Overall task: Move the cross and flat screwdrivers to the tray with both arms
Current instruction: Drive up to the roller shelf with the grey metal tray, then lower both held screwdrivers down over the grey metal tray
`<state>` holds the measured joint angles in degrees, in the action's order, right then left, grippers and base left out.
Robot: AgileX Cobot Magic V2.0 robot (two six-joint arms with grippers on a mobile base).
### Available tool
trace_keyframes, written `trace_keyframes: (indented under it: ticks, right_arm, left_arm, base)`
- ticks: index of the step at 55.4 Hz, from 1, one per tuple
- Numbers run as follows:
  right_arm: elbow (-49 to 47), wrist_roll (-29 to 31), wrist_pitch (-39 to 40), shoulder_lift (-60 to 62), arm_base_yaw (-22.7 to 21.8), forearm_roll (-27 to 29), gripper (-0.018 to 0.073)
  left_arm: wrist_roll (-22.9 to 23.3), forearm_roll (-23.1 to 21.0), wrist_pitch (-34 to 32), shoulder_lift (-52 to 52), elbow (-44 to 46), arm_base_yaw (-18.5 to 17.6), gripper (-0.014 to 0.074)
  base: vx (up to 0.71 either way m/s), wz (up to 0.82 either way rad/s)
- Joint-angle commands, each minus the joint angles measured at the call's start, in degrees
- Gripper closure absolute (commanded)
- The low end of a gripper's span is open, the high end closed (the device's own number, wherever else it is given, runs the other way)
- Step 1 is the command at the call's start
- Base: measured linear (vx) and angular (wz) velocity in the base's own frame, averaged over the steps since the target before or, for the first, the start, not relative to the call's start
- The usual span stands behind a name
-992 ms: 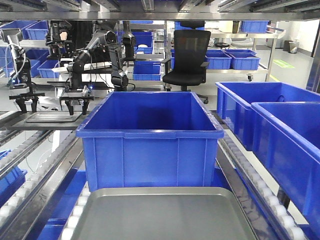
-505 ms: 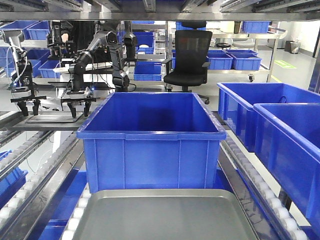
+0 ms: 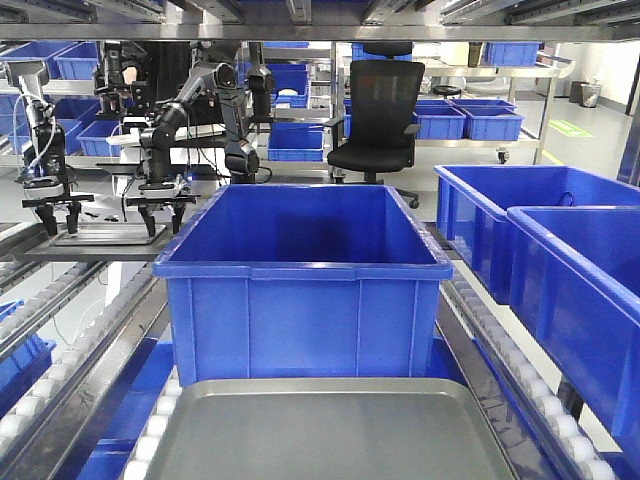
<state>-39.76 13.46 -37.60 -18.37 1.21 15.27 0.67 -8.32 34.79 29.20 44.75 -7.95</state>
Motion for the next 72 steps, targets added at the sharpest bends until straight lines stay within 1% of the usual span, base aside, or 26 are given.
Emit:
trace_keyframes:
  ticks: [1,12,14,20,23,30,34,36,38,41,44,45,48,49,51,53,55,58,61,63,67,69,72]
  right_arm:
    - [-1.58,0.27,6.36,-0.69,-0.11,0.58,0.0567]
    - [-1.58,0.27,8.01,-0.69,-0.11,1.62,0.0567]
    - [-1.58,0.27,8.28,-0.69,-0.11,1.68,0.0567]
    - [-1.58,0.23,8.32,-1.08,-0.11,2.44,0.0567]
    - [-1.58,0.23,7.92,-1.86,-0.11,3.36,0.0567]
    - [-1.58,0.37,6.81,-6.71,-0.11,4.20,0.0567]
    - [-1.58,1.94,6.71,-10.27,-0.11,6.22,0.0567]
    - [-1.58,4.41,6.99,-12.79,-0.11,7.67,0.0567]
    - [-1.58,7.15,7.20,-15.08,-0.11,9.80,0.0567]
    - [-1.58,12.47,7.46,-19.30,-0.11,15.57,0.0567]
    - [-1.58,17.46,7.46,-23.23,-0.11,21.86,0.0567]
    - [-1.58,18.75,7.46,-24.23,-0.11,24.41,0.0567]
    - [-1.58,23.84,7.09,-28.24,-0.11,31.36,0.0567]
    - [-1.58,25.87,6.84,-29.88,-0.11,33.17,0.0567]
    - [-1.58,29.35,6.47,-32.50,0.04,37.61,0.0567]
    - [-1.58,33.35,6.31,-35.66,0.77,42.66,0.0567]
    - [-1.65,36.72,6.73,-38.70,2.08,47.33,0.0567]
    - [-2.28,39.99,7.34,-42.70,4.47,52.27,0.0567]
    - [-3.83,41.78,8.29,-46.40,6.99,55.21,0.0567]
    - [-5.51,42.25,9.05,-49.54,9.20,56.11,0.0567]
    - [-8.85,41.82,9.94,-54.98,12.54,56.32,0.0567]
    - [-10.49,40.79,9.75,-57.18,13.50,56.32,0.0567]
    - [-12.79,38.94,9.25,-60.32,14.50,56.32,0.0567]
  left_arm:
    - [0.06,-0.58,-5.67,0.43,1.51,-0.29,0.0599]
    - [0.12,-0.58,-4.64,0.43,1.51,-0.29,0.0599]
    - [0.12,-1.05,-3.63,0.43,1.51,-0.29,0.0599]
    - [0.27,-2.76,-3.57,0.74,1.51,-0.29,0.0599]
    - [0.27,-4.15,-3.94,0.80,1.51,-0.29,0.0599]
    - [0.27,-4.68,-6.43,0.96,1.51,-0.29,0.0599]
    - [0.27,-5.21,-6.69,2.72,1.51,-0.29,0.0596]
    - [0.22,-6.50,-6.37,4.19,1.51,-0.29,0.0596]
    - [-0.67,-8.77,-6.17,6.37,1.51,-0.29,0.0596]
    - [-3.72,-13.51,-6.28,9.60,1.51,-0.35,0.0596]
    - [-10.19,-19.02,-7.33,13.07,1.51,-0.85,0.0595]
    - [-11.64,-20.61,-7.59,14.40,1.51,-1.05,0.0595]
    - [-17.35,-28.09,-8.60,18.54,1.51,-2.05,0.0595]
    - [-18.49,-29.74,-8.76,19.59,1.51,-2.31,0.0595]
    - [-21.60,-34.54,-8.88,22.91,1.51,-2.95,0.0594]
    - [-23.98,-38.81,-8.88,26.24,1.58,-3.79,0.0594]
    - [-26.00,-42.02,-8.88,28.96,1.58,-4.56,0.0594]
    - [-28.84,-46.53,-9.03,33.14,1.58,-5.95,0.0594]
    - [-31.90,-51.33,-9.68,36.69,1.91,-7.64,0.0594]
    - [-34.00,-55.06,-10.08,39.58,2.30,-9.00,0.0594]
    - [-37.16,-60.66,-9.94,44.26,3.56,-11.33,0.0594]
    - [-38.34,-62.51,-9.65,46.56,4.31,-12.77,0.0594]
    - [-38.87,-64.31,-9.17,49.13,5.56,-14.42,0.0594]
  base:
    - [0.00,0.00]
    - [0.00,0.00]
    - [0.00,0.00]
    - [0.00,0.00]
    - [0.00,0.00]
    - [0.00,0.00]
    - [0.00,0.00]
    - [0.00,0.00]
    - [0.00,0.00]
    - [0.00,0.00]
    - [0.00,0.00]
    - [0.00,0.00]
    - [0.00,0.00]
    - [0.00,0.00]
    - [0.00,0.00]
    - [0.00,0.00]
    - [0.00,0.00]
    - [0.00,0.00]
    - [0.00,0.00]
    - [0.00,0.00]
    - [0.00,0.00]
    - [0.00,0.00]
    - [0.00,0.00]
